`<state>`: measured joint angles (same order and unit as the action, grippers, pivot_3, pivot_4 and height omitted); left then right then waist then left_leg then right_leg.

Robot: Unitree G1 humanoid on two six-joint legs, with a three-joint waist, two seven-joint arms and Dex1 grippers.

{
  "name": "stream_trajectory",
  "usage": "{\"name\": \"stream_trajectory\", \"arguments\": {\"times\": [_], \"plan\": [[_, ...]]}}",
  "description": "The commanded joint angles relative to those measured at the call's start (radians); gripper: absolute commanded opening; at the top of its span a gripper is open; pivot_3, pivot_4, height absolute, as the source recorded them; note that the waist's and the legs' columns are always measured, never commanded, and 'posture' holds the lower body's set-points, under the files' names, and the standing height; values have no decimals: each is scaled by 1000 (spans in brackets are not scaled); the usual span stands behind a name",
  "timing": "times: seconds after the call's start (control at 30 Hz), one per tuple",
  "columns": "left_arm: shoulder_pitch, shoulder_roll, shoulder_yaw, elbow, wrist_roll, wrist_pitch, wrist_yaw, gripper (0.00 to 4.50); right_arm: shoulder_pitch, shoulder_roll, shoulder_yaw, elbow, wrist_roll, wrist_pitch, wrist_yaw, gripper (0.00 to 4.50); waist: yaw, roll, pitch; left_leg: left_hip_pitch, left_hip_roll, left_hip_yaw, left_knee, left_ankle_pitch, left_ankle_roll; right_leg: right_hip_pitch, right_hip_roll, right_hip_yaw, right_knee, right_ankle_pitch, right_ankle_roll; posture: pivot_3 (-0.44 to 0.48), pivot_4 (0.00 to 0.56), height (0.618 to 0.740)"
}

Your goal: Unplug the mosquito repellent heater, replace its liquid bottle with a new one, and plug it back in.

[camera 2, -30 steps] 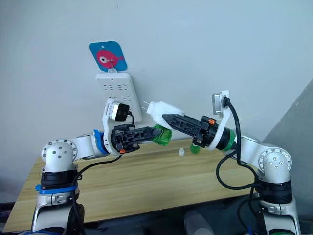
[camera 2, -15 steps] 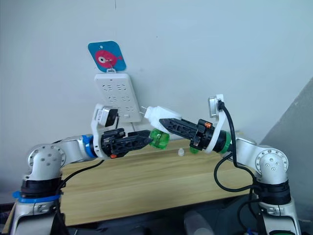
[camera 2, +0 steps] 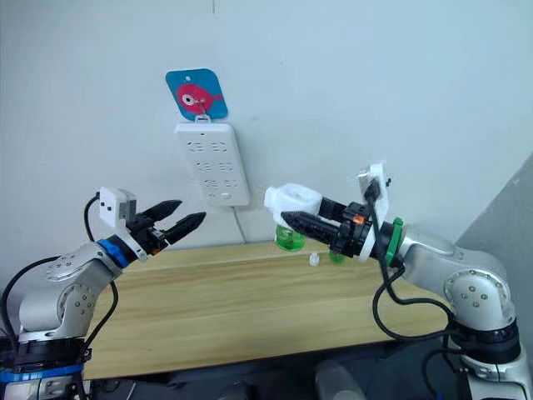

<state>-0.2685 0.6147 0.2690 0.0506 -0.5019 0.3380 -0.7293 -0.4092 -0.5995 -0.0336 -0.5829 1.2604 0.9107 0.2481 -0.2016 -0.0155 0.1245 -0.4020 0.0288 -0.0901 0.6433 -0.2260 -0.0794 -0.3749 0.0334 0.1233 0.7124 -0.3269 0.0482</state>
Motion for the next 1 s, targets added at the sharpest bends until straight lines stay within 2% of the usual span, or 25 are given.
{"name": "stream_trajectory", "arguments": {"times": [0.03, 0.13, 0.33, 0.7, 1.0], "plan": [[-89, -4, -10, 79, 61, -122, -11, 4078, -14, -5, 18, -68, -81, -38, 26, 2920, 4, 0, 0, 0, 0, 0, 0, 0, 0, 0, 0, 0, 0, 0, 0, -201, 67, 724], [-153, -9, -36, 166, 96, -180, -42, 4078, -22, -2, 38, -85, -132, -46, 35, 2920, 6, 0, 0, 0, 0, 0, 0, 0, 0, 0, 0, 0, 0, 0, 0, -204, 68, 724], [-250, -4, -67, 278, 101, -163, -108, 4078, -20, -2, 46, -100, -182, -42, 60, 2920, 4, -1, 0, 0, 0, 1, 0, 0, 0, -1, 0, 0, -1, 0, 0, -211, 70, 724], [-382, 0, -127, 387, 128, -129, -208, 4078, 6, 6, 44, -135, -184, -30, 49, 2920, -5, -1, 1, 0, 0, 1, 0, 0, 0, 0, 0, 0, 0, 0, 0, -231, 78, 724], [-490, 15, -155, 459, 118, -68, -349, 4078, 14, 4, 48, -144, -196, -27, 54, 2920, -17, -2, 2, -1, 0, 0, 0, 0, 0, -1, 1, 0, 0, 0, 1, -244, 72, 724]]}}
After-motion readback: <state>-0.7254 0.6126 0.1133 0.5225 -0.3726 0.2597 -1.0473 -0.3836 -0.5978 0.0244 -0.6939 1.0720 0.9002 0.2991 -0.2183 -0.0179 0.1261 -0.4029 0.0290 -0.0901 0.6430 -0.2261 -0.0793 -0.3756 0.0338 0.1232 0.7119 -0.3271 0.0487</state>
